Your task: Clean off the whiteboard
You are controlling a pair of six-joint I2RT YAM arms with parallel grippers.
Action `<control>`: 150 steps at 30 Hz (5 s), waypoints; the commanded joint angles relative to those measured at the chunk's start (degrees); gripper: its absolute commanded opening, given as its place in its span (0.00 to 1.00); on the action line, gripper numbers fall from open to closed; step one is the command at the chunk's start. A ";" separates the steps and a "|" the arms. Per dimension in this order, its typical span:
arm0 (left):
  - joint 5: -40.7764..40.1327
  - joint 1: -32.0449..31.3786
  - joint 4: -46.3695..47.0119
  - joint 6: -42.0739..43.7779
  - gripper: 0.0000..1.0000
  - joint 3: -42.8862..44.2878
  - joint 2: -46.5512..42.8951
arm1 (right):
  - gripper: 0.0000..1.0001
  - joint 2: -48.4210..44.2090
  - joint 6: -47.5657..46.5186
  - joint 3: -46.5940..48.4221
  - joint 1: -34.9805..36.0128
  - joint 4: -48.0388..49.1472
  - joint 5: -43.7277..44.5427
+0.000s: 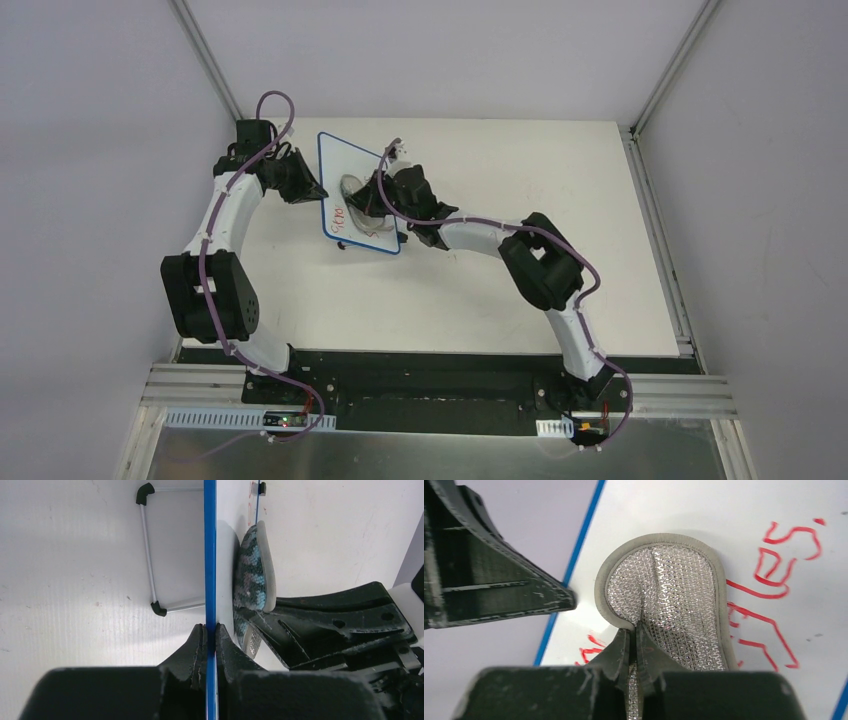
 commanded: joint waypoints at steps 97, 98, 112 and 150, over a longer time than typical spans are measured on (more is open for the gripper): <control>1.82 -2.46 0.06 -0.89 0.00 -0.60 -0.66 | 0.00 -5.11 -9.65 -5.01 14.18 -4.76 8.51; 1.72 -2.43 0.02 -0.81 0.00 -0.54 -0.61 | 0.00 -5.44 -10.86 -4.13 15.44 -3.71 6.44; 2.36 -2.47 0.31 -1.36 0.00 -0.34 0.48 | 0.00 -7.67 -4.30 -15.59 13.83 0.31 9.94; 2.58 -4.30 0.85 -1.77 0.00 -1.01 -1.13 | 0.00 -7.94 -16.05 -20.59 9.19 1.93 2.73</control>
